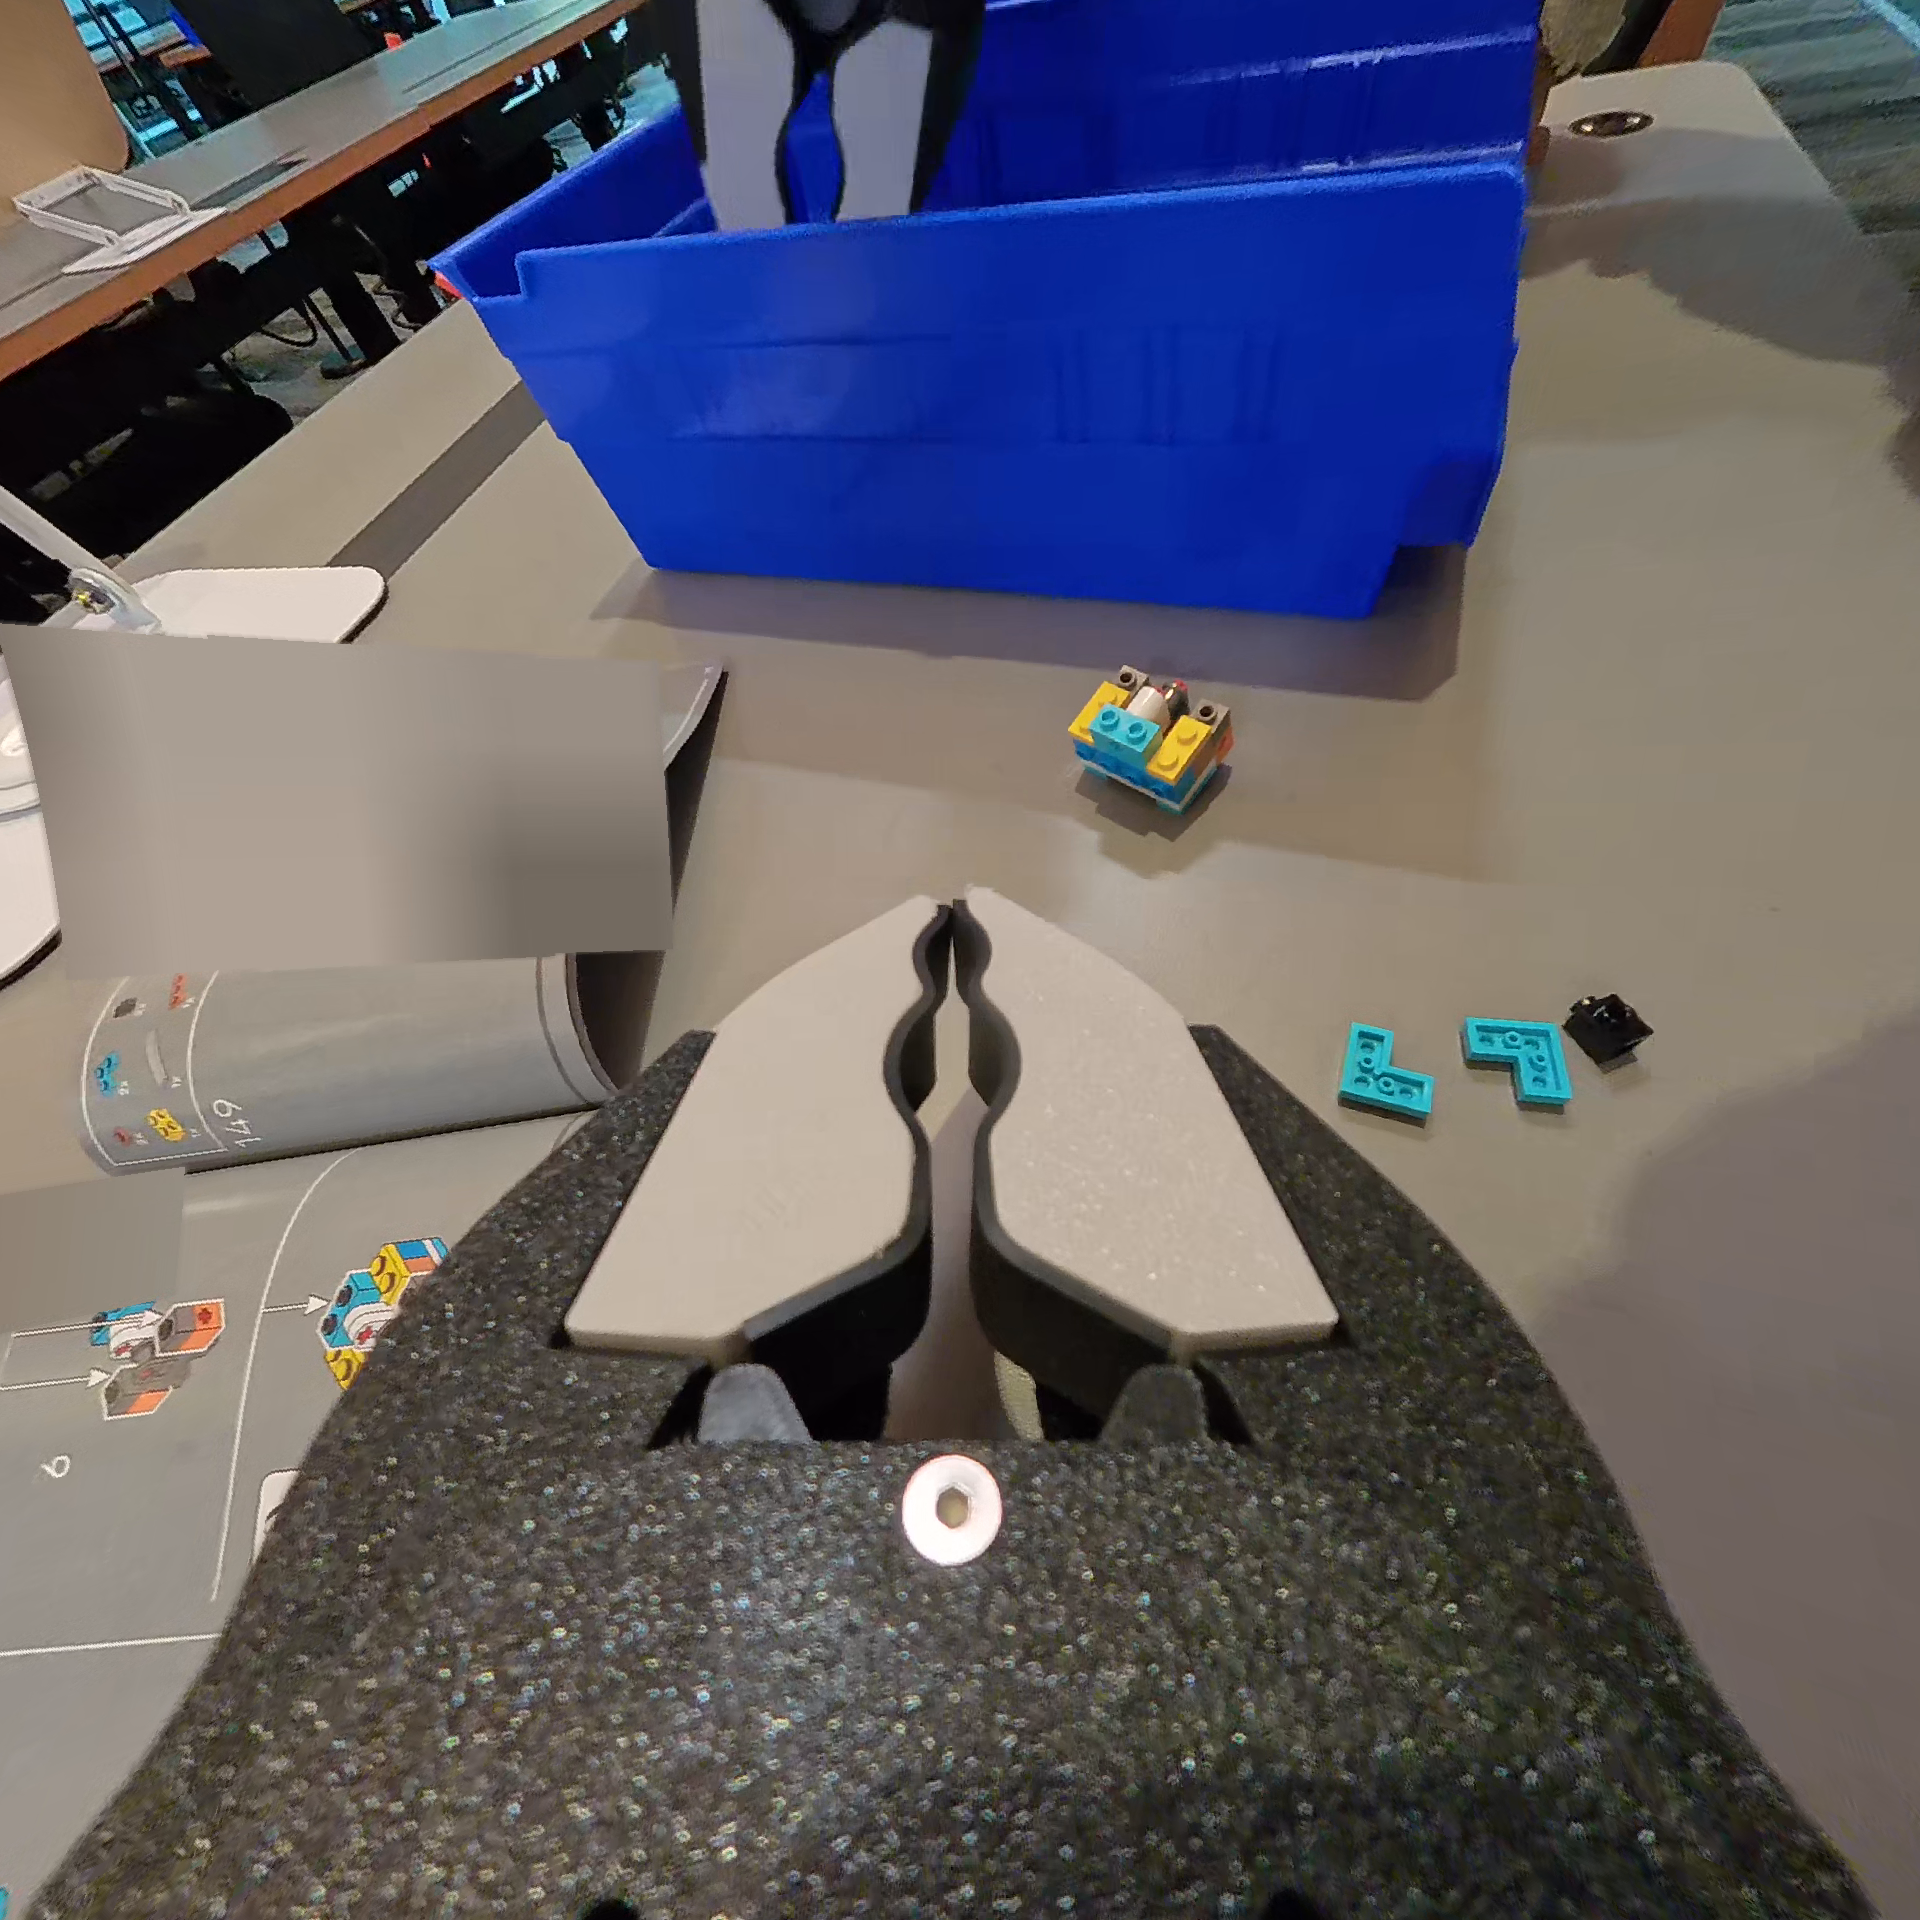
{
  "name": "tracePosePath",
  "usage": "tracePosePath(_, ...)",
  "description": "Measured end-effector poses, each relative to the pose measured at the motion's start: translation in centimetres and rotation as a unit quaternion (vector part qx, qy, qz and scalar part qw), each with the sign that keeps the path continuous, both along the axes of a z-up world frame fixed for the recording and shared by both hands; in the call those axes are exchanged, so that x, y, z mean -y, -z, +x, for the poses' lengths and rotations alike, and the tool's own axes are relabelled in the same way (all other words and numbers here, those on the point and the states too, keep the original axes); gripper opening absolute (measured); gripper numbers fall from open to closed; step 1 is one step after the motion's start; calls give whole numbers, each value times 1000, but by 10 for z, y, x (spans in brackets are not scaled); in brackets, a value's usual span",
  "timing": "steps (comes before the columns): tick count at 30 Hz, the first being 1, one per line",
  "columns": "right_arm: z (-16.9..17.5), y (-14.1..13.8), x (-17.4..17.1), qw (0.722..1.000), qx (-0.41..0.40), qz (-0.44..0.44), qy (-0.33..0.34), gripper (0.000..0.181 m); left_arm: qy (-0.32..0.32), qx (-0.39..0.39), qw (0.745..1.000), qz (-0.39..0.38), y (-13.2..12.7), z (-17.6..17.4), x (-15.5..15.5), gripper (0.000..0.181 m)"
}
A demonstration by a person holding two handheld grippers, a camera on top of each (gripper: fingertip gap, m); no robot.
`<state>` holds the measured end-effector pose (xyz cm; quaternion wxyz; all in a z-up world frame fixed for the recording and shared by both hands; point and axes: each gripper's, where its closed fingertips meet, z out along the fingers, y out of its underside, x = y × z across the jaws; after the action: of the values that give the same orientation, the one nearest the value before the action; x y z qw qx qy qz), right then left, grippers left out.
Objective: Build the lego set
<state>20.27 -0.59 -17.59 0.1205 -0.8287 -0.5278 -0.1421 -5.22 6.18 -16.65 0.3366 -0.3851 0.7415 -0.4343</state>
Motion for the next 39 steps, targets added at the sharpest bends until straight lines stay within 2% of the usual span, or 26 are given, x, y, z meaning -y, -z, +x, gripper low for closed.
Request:
tracePosePath(5,-63,-48,11,998,-25,53,-6,11,-8,-1,1000,5,1,0,-2,0)
tracePosePath(8,-128,-72,20,995,-54,82,-15,10,-11,-12,1000,20,5,0,-2,0)
tracePosePath(10,-177,-78,28,992,-85,88,-26,10,-12,-23,999,35,10,-1,-2,0)
tracePosePath(14,-253,-63,42,989,-118,83,-20,10,-8,-34,998,59,16,-3,0,0)
tracePosePath(18,-299,-22,47,988,-140,63,18,10,-6,-39,997,69,18,-3,1,0)
tracePosePath(21,-311,14,43,989,-135,43,48,10,-7,-40,997,71,19,-3,1,0)
tracePosePath(24,-313,38,41,989,-129,28,66,11,-7,-40,997,72,19,-3,1,0)
tracePosePath(33,-310,34,40,981,-168,33,86,15,-10,-45,997,68,20,-3,0,0)
tracePosePath(39,-305,2,44,963,-242,53,103,18,-10,-44,997,67,19,-3,0,0)
